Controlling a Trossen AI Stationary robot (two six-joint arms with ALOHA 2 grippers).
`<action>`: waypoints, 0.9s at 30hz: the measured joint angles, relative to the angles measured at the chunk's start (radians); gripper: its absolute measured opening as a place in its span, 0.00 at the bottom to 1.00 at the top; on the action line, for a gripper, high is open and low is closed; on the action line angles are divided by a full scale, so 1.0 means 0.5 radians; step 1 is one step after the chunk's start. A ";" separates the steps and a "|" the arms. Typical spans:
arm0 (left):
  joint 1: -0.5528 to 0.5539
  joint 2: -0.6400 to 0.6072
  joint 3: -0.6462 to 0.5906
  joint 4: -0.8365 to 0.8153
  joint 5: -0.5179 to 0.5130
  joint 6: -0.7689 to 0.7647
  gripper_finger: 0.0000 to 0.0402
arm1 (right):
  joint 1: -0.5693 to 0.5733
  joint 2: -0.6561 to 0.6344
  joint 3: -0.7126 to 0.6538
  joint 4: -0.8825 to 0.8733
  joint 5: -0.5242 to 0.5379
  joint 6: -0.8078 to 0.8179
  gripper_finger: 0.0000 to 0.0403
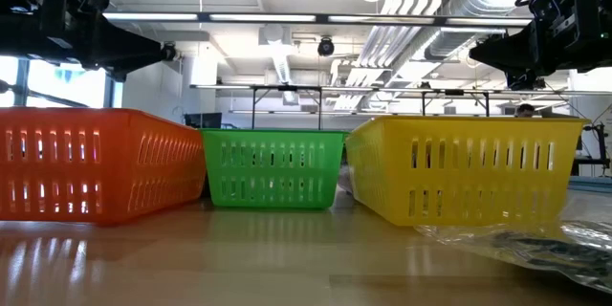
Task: Pick & Place Travel size toiletries
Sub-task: Put the green shampoo into the right black bin
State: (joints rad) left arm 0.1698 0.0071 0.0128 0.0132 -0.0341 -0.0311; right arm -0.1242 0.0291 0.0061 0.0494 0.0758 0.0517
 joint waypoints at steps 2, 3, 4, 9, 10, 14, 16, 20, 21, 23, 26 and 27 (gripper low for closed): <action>0.000 0.000 0.000 0.001 -0.016 0.000 0.38 | 0.000 -0.001 0.000 0.000 0.000 -0.001 0.01; 0.000 0.000 0.000 0.003 -0.019 0.000 0.38 | -0.001 0.000 0.000 0.000 0.000 -0.001 0.01; -0.001 -0.001 0.000 0.003 -0.019 0.000 0.38 | 0.000 0.000 0.000 0.000 0.000 -0.001 0.01; 0.000 0.000 0.000 0.003 -0.019 -0.001 0.38 | 0.000 0.000 0.000 0.000 0.000 -0.002 0.01; 0.000 -0.001 0.000 0.003 -0.019 -0.001 0.38 | 0.000 0.000 0.000 0.000 0.000 -0.003 0.01; 0.000 0.000 0.000 0.004 -0.020 -0.001 0.38 | 0.000 0.000 0.000 0.000 0.000 -0.008 0.01; -0.001 0.000 0.000 0.004 -0.020 -0.001 0.38 | 0.000 0.000 0.000 0.000 0.000 -0.008 0.01; 0.000 0.000 0.000 0.004 -0.020 -0.001 0.38 | 0.000 0.000 0.000 0.000 0.000 -0.008 0.01; 0.000 0.000 0.000 0.004 -0.020 -0.001 0.38 | 0.000 0.000 0.000 0.000 0.000 -0.008 0.01; 0.000 -0.001 0.000 0.004 -0.019 -0.001 0.38 | -0.001 0.000 0.000 0.004 0.002 -0.008 0.01; 0.000 0.000 0.000 0.004 -0.019 -0.001 0.38 | -0.001 -0.001 0.000 0.018 0.000 -0.008 0.01; -0.001 0.000 0.000 0.004 -0.020 -0.001 0.38 | 0.000 0.000 0.000 0.017 0.000 -0.008 0.01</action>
State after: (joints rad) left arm 0.1696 0.0069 0.0128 0.0153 -0.0441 -0.0315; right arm -0.1242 0.0292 0.0063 0.0579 0.0757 0.0475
